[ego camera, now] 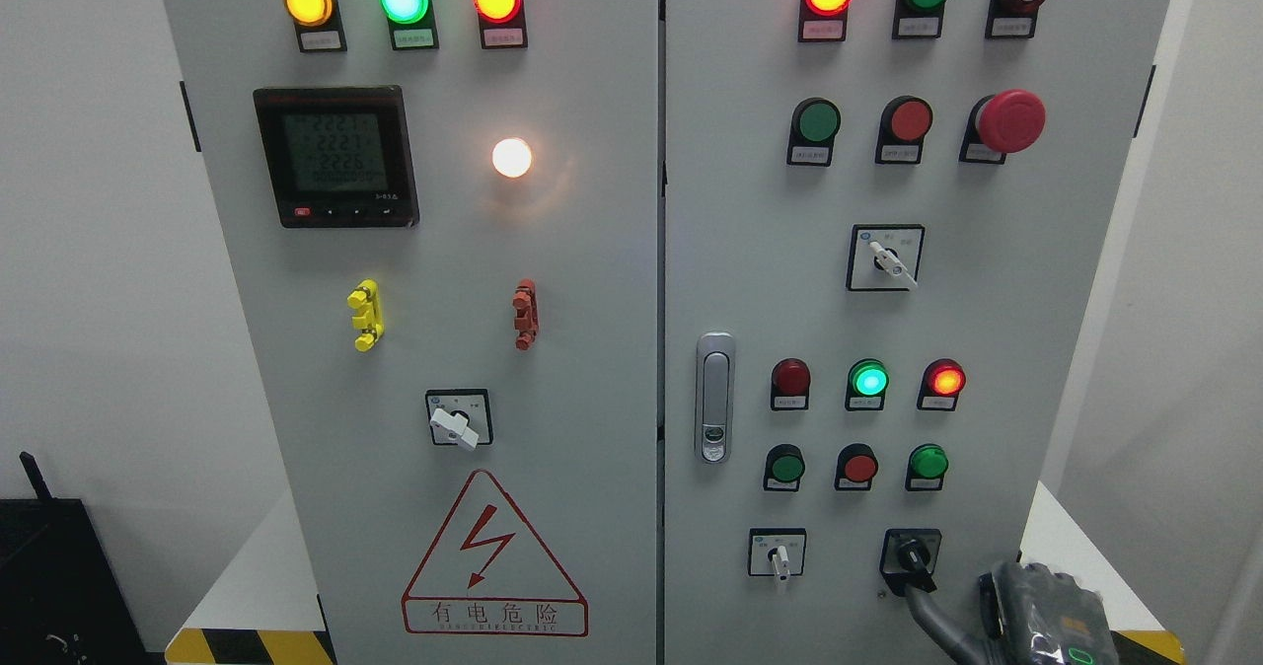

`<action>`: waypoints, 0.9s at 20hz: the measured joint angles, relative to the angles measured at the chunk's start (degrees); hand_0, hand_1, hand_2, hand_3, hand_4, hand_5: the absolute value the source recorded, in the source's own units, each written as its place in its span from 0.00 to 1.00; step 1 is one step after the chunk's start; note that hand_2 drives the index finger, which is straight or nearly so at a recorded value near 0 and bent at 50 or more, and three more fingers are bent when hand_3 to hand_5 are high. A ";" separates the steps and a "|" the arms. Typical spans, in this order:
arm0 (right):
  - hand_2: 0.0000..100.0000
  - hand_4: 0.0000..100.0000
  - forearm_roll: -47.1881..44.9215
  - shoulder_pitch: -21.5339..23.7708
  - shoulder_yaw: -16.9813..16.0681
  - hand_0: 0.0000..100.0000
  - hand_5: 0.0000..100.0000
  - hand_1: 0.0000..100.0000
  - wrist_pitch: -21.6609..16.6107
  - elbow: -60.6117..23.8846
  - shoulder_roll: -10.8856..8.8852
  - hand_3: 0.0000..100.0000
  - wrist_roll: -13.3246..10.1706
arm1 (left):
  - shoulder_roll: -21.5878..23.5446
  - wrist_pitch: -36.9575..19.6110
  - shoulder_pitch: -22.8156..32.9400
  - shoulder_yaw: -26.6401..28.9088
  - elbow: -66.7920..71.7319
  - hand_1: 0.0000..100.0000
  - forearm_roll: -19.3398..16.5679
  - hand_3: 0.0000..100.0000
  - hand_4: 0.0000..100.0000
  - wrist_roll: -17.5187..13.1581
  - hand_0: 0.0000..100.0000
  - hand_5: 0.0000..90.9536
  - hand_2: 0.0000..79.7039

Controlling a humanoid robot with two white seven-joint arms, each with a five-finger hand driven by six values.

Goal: Flip black knob to close circuit
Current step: 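Release the knob and lower the right hand away from the cabinet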

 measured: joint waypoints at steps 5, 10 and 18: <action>0.90 0.84 -0.11 0.79 0.29 0.00 0.82 0.03 -0.18 -0.29 0.63 1.00 -0.38 | 0.00 0.00 0.00 0.00 0.00 0.56 -0.01 0.00 0.00 0.00 0.12 0.00 0.00; 0.60 0.67 -4.40 4.24 0.20 0.00 0.49 0.06 -2.29 -2.57 1.07 0.87 -0.60 | 0.00 0.00 0.00 0.00 0.00 0.56 -0.02 0.00 0.00 0.00 0.12 0.00 0.00; 0.07 0.10 -36.08 13.86 -2.72 0.00 0.02 0.04 -14.67 -7.23 1.46 0.18 1.27 | 0.00 0.00 -0.02 0.00 0.00 0.56 -0.01 0.00 0.00 0.00 0.12 0.00 0.00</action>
